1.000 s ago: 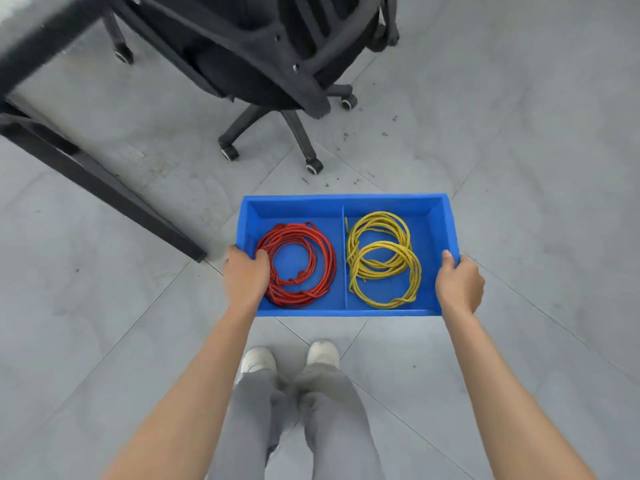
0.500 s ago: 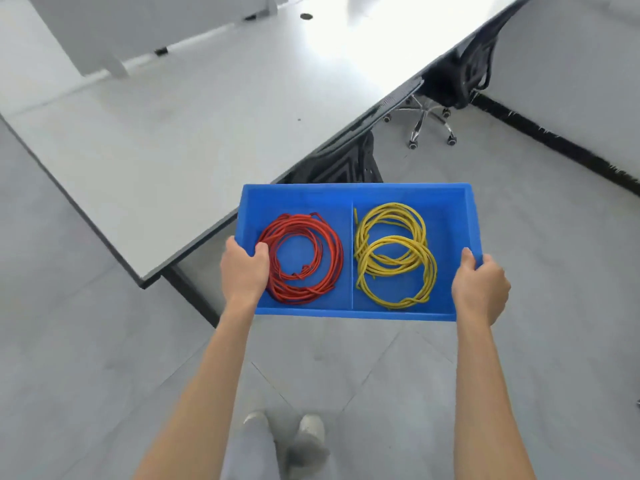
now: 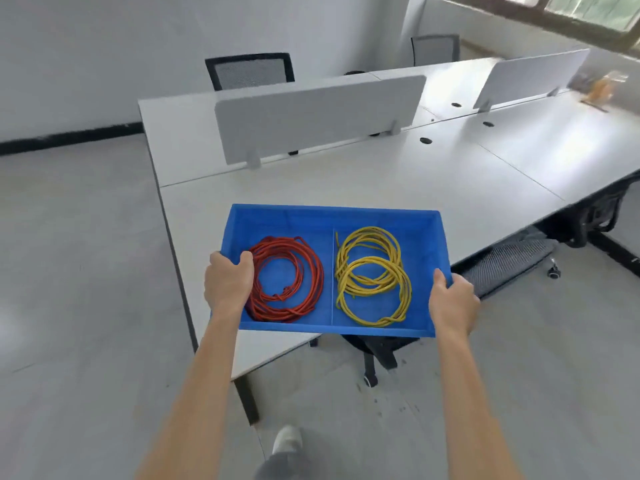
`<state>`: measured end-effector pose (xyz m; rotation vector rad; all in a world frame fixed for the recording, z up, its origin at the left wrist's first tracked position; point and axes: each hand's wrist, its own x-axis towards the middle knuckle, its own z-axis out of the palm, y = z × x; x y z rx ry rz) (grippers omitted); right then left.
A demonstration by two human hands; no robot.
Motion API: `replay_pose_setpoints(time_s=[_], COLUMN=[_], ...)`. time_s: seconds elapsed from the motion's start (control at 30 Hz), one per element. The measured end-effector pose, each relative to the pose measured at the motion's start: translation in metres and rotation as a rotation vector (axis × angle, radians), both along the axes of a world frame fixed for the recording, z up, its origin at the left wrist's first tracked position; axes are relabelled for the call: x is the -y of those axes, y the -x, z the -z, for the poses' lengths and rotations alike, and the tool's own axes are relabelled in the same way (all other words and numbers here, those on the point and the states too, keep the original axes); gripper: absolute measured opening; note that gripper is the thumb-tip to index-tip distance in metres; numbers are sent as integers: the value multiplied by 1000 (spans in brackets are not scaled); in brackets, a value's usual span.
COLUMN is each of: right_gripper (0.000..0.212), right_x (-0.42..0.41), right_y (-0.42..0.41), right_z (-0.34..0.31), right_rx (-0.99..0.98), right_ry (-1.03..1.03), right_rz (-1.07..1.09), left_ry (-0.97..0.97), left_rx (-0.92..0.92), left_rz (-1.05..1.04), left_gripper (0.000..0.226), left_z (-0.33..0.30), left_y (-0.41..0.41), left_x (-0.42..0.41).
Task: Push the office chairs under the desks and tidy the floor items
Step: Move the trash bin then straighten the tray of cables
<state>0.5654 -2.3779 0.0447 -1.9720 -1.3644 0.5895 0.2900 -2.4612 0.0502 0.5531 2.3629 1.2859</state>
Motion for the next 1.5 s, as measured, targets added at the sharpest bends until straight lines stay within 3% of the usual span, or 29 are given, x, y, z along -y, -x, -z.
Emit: replay_pose_setpoints(time_s=[0.4, 0.5, 0.67, 1.13, 1.5], right_gripper=[40, 40, 41, 39, 31], right_x=[-201, -249, -303, -372, -375], right_y=[130, 165, 216, 341, 360], right_z=[33, 41, 57, 96, 115], right_rx=[-16, -8, 38, -5, 57], right_ry=[149, 164, 219, 335, 373], right_rz=[-274, -378, -506, -554, -539], left_ry=[55, 49, 116, 219, 355], left_rx=[134, 129, 83, 11, -100], left_rz=[-227, -313, -425, -420, -292], left_gripper=[27, 16, 20, 25, 27], left_z=[32, 40, 51, 77, 107], left_y=[96, 110, 141, 260, 283], left_x=[-117, -142, -167, -227, -241])
